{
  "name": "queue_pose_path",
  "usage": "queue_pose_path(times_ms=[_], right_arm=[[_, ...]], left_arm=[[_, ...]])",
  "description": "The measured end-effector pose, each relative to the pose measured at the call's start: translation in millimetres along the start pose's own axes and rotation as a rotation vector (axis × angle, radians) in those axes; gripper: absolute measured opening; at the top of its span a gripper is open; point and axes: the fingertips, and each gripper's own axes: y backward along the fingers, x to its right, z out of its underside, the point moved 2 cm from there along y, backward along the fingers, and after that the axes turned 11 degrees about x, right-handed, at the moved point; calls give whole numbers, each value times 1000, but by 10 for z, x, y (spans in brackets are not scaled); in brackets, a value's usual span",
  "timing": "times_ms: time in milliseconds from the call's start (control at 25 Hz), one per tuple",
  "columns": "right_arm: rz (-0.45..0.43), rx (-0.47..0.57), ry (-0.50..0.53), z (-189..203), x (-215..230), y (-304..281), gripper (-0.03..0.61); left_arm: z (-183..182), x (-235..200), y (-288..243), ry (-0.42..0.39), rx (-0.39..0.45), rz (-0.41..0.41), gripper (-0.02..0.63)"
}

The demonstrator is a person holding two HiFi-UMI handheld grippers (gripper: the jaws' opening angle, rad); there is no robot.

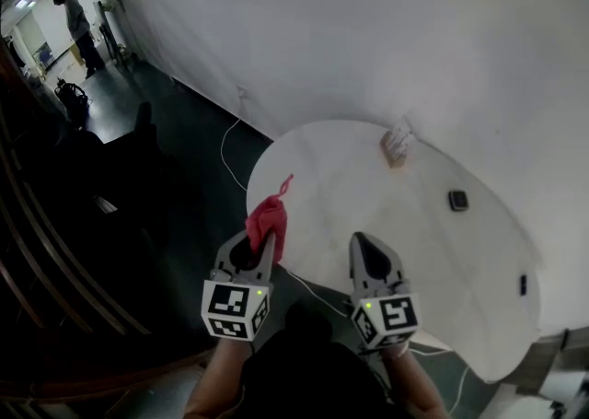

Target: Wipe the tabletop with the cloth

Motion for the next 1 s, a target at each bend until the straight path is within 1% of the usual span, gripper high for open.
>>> queue_pose_path(times_ms=[400, 680, 840, 1000], right_arm=[[24, 19, 17, -74, 82, 72, 2], [24, 22, 32, -86, 59, 145, 2], [28, 22, 20, -48, 51, 169, 2], [15, 17, 46, -67, 9, 169, 2]], left_arm=[[-5, 100, -4, -4, 2, 6, 61], [37, 142, 54, -7, -3, 10, 61], [39, 127, 70, -6, -3, 6, 61], [35, 106, 82, -2, 1, 5, 61]])
